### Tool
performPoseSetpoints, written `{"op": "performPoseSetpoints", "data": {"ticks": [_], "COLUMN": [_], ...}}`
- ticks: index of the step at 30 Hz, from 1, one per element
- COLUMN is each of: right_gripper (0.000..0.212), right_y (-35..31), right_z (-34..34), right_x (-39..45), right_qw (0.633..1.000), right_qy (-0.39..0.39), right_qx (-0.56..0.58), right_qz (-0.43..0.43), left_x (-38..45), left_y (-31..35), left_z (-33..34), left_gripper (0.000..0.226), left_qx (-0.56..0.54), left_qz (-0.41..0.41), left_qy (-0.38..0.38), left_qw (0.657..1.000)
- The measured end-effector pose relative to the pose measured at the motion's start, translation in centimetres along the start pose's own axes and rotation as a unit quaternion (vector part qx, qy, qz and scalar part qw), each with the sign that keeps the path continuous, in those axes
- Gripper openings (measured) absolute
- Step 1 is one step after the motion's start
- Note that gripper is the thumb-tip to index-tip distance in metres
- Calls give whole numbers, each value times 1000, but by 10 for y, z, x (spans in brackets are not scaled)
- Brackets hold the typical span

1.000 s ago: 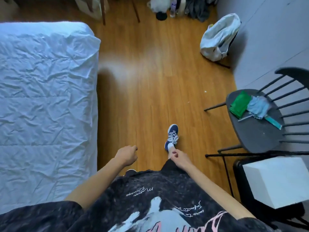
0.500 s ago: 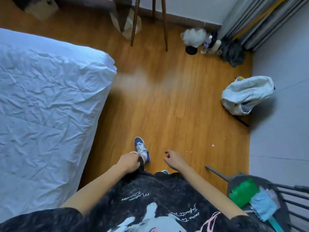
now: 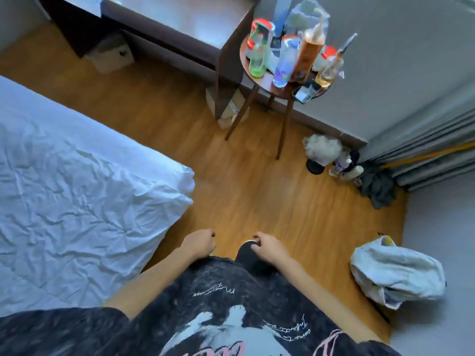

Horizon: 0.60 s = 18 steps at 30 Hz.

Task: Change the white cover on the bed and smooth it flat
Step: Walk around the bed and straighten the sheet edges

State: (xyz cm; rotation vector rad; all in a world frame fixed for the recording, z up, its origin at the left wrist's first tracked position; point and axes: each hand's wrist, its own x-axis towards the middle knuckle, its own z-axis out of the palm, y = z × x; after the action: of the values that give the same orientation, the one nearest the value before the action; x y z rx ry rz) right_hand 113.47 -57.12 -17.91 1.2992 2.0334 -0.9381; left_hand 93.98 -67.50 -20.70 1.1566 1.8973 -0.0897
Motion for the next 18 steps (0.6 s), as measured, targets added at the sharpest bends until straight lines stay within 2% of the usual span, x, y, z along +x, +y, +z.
{"op": "performPoseSetpoints", "data": {"ticks": [5,8,13,18], "right_gripper": [37,42,43,42], "right_y": [-37,-63,-125,-211], "right_z": [-91,-154,-258,-320], "right_x": [103,183,283,343], "right_qw": [999,993,974,933], "right_qy": [-20,-40,-58,-92], "right_qx": [-30,-68,-152,-231], "right_qz": [-35,-83,-160,-260], "left_x": [79,139,198,229], "left_y": [1,4,11,3], "left_z": [-66,-110,-194,-262], "left_gripper": [43,42,28,33], "left_qx": [-44,-90,-196,-281], "left_qz": [-53,-100,-191,-247], "left_qy": [7,23,81,126], "left_qw": [998,991,958,919]}}
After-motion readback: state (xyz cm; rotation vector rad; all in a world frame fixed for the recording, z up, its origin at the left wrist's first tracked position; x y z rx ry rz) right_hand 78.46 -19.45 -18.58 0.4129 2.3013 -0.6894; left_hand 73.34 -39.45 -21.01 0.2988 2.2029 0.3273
